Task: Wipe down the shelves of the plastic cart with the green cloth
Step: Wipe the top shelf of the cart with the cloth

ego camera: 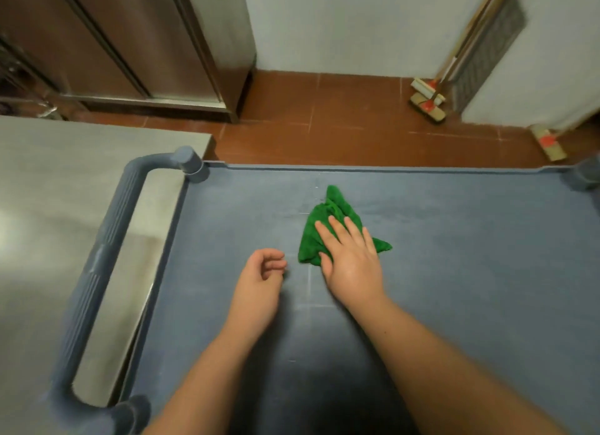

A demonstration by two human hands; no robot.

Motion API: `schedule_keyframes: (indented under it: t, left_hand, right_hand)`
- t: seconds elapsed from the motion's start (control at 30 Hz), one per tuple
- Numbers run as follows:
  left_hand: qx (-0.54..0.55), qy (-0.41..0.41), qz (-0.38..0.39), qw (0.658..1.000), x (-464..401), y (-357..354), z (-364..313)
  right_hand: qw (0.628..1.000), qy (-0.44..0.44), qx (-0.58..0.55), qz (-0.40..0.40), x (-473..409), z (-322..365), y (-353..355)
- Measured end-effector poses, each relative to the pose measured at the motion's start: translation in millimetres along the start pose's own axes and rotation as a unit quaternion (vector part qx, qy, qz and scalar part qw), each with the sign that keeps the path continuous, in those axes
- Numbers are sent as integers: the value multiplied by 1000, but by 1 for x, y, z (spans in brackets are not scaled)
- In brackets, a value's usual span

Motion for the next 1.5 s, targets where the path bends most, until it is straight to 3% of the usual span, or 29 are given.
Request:
schedule_keyframes:
  t: [0.33, 0.5, 0.67, 0.8, 0.93, 1.3, 1.5]
  left_hand:
    - [-12, -25, 129, 991, 23, -226, -52]
    - [-20, -48, 168, 984, 34, -278, -68]
    - [-25, -45, 163, 985, 35, -278, -71]
    - [-19, -25, 147, 989, 29, -237, -60]
    - [-10, -9, 108, 994, 7, -164, -43]
    - [6, 39, -23, 999, -60, 89, 6]
    - [35, 23, -67, 997, -80, 167, 16]
  right_hand:
    - [977, -200, 47, -53, 90, -285, 123]
    - [964, -246, 55, -88, 118, -342, 152]
    - [954, -271, 30, -128, 120, -344, 150]
    - [936, -303, 16, -176, 93, -310, 135]
    - [950, -273, 20, -151, 44, -245, 105]
    - [995, -78, -5, -55, -72, 63, -28]
    - [999, 41, -31, 6, -101, 201, -83]
Point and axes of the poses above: each hand's wrist, its own x-axis away from the middle knuckle, its own y-axis out of the back of the hand, z = x × y, the point moved 5 cm from there along -x, towards the middle knuckle, and after that the axes turned 1 degree about -x, right-handed, at the moved point
